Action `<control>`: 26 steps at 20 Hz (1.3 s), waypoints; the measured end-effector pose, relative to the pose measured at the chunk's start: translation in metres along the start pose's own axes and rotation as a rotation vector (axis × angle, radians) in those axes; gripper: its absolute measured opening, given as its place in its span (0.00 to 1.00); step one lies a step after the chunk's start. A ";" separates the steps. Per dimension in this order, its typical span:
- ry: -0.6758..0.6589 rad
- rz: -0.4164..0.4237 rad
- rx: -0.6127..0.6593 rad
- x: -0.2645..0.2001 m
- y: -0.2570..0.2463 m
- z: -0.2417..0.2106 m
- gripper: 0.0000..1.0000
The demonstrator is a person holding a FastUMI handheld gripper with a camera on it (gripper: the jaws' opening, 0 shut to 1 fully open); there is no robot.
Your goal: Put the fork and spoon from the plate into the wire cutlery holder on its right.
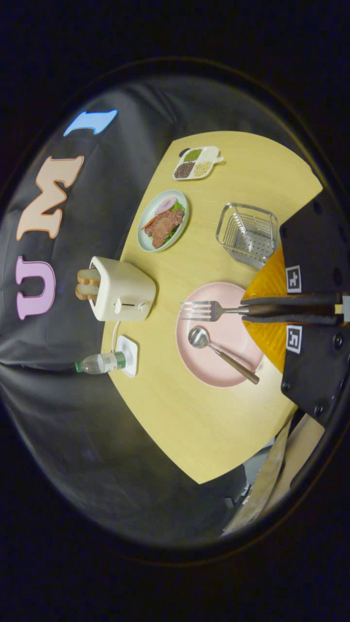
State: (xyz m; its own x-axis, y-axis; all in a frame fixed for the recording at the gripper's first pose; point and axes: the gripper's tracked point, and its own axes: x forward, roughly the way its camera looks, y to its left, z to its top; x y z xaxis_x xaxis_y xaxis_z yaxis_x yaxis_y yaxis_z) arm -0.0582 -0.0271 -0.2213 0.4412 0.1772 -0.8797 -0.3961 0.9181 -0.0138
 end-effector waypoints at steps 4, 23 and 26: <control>0.059 -0.043 -0.059 -0.015 -0.033 -0.014 0.10; 0.327 -0.013 -0.101 -0.002 -0.116 -0.062 0.10; 0.361 -0.005 -0.116 0.005 -0.114 -0.064 0.10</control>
State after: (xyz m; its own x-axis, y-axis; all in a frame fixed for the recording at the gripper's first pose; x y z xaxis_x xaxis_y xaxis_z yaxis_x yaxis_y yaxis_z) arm -0.0625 -0.1536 -0.2549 0.1395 0.0180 -0.9901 -0.4921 0.8689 -0.0535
